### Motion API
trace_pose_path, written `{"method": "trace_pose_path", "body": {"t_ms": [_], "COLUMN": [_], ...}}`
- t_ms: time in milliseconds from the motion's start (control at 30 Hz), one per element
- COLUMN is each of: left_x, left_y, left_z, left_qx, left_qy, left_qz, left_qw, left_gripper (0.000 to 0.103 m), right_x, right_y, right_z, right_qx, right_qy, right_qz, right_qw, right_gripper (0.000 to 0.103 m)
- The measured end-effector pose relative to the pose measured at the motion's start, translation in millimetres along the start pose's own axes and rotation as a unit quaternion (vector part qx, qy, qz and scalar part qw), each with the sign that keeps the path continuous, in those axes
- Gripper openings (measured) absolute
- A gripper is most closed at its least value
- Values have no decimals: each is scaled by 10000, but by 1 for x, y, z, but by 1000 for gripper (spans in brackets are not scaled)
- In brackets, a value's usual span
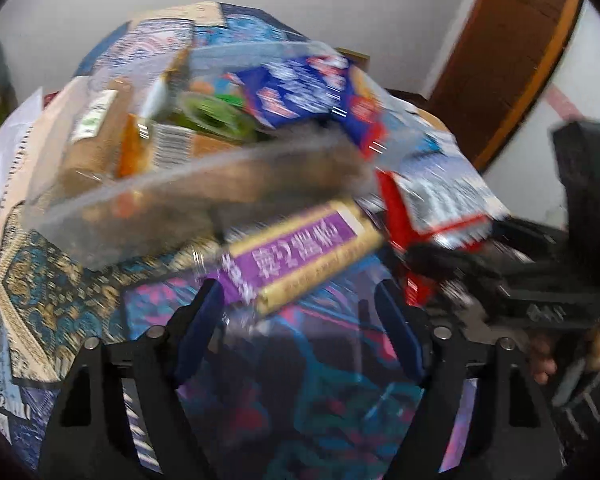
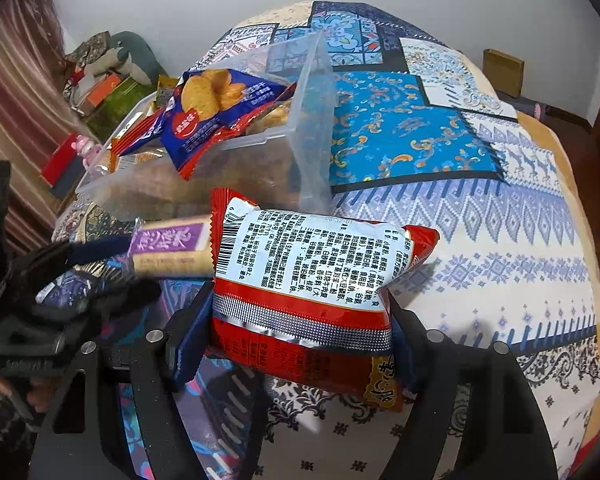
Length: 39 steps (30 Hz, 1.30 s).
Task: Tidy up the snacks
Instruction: 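Lift and drop the purple bar into the box with the left tool while the right drops the chip bag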
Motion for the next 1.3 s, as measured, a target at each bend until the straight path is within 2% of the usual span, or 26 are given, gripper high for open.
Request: {"method": "trace_pose_path", "body": {"t_ms": [67,200,267,367,567,667,733,767,800,833,967,1133,1300], "left_x": [9,9,7,6,17,21,20,19,19,20,21,16,13], "left_y": [-4,-16,-15,-5,34,42,45,43,40,37,23,-4,-38], "left_z": [-7,-1,11,29,46,39,33,30,25,21,-1,-33,-42], "left_qx": [-55,211,221,182,-252,-371,-453,-393,-360,-344,-297,-71,380], "left_qy": [154,313,356,456,767,823,693,643,602,569,496,313,261], "left_qz": [-146,354,469,472,294,261,170,180,186,154,175,377,560], "left_qw": [9998,9987,9980,9977,9963,9956,9964,9970,9974,9977,9982,9988,9974], "left_gripper": [75,75,75,76,76,76,73,64,63,56,45,45,45], "right_x": [2,7,10,15,24,28,30,30,30,30,27,12,-6], "right_y": [-2,-8,-12,-19,-28,-31,-34,-35,-36,-36,-38,-45,-54], "right_z": [-1,-4,-7,-10,-17,-20,-21,-21,-21,-22,-23,-24,-17], "right_qx": [7,43,67,120,163,172,185,195,202,211,240,305,442], "right_qy": [16,71,127,224,371,377,376,380,385,391,397,301,154], "right_qz": [5,2,30,58,80,46,16,18,26,33,118,213,269], "right_qw": [10000,10000,9999,9997,9991,9991,9991,9991,9991,9990,9989,9989,9985], "right_gripper": [72,72,72,72,72,72,72,72,72,72,72,72,72]}}
Point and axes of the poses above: each gripper's, at about its wrist camera, not at the fingertips, and y roughly the way its jaws point, x to its right, z to its top, the point moved 6 cm from there along y, roughly the way its jaws point, and after that the axes turned 11 degrees about -x, right-handed, at the moved point
